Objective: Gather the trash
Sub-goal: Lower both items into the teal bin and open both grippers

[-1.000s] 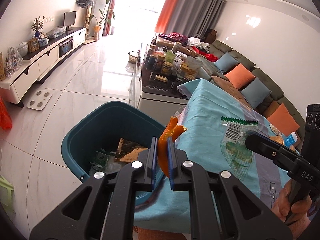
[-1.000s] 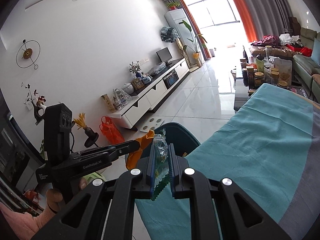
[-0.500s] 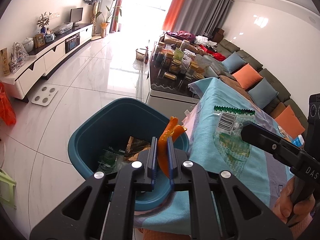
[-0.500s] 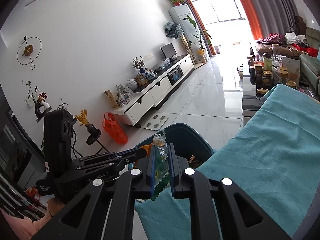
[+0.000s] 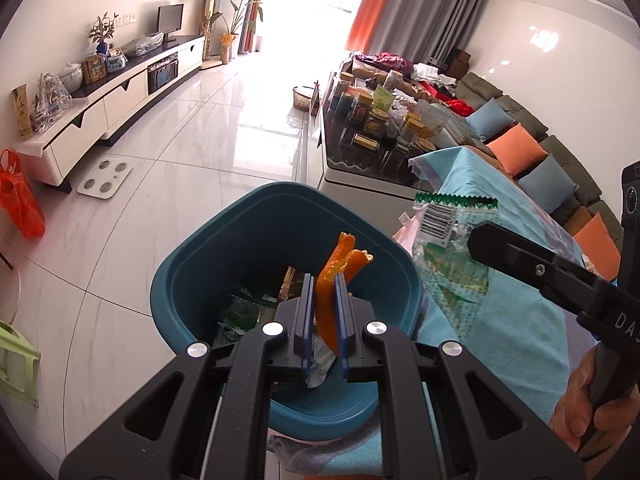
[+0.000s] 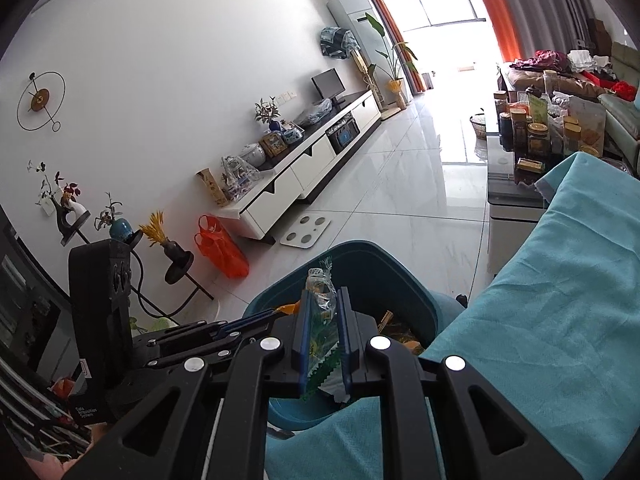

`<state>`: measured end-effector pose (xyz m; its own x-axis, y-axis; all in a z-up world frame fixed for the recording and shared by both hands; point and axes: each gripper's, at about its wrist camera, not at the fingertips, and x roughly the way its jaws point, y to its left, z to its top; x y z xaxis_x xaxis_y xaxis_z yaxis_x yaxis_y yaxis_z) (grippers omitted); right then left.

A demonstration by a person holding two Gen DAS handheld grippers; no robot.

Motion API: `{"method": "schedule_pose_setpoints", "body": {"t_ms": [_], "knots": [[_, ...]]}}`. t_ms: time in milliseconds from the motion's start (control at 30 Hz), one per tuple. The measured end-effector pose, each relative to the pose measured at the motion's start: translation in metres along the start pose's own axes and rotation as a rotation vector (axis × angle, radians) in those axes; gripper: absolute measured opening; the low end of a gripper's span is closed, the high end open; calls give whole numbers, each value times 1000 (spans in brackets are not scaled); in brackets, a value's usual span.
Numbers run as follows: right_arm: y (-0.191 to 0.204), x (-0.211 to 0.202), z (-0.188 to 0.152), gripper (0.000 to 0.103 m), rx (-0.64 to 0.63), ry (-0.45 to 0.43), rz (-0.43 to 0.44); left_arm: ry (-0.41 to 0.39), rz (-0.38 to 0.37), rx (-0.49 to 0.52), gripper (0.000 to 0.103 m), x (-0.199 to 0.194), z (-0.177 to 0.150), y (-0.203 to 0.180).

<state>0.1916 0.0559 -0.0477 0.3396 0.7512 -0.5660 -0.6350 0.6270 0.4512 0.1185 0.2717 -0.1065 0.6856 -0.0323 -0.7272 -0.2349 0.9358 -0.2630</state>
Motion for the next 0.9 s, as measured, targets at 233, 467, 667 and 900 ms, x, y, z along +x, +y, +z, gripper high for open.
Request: {"method": "schedule_pose_setpoints", "body": {"t_ms": [233,467,667,900], "knots": [[1,25,-5,16,8,72,-50,19,12,-3,12,16,2,3],[-3,33,-8,25,33,104,-73,18,10,-19,24,26,6,5],[-7,25,-12,29,37,95,-72,-3,2,-22,32,15,2,6],[-15,-5,-16,32,23,64,-67,-47,-34,0,49,-3,-1,-6]]}}
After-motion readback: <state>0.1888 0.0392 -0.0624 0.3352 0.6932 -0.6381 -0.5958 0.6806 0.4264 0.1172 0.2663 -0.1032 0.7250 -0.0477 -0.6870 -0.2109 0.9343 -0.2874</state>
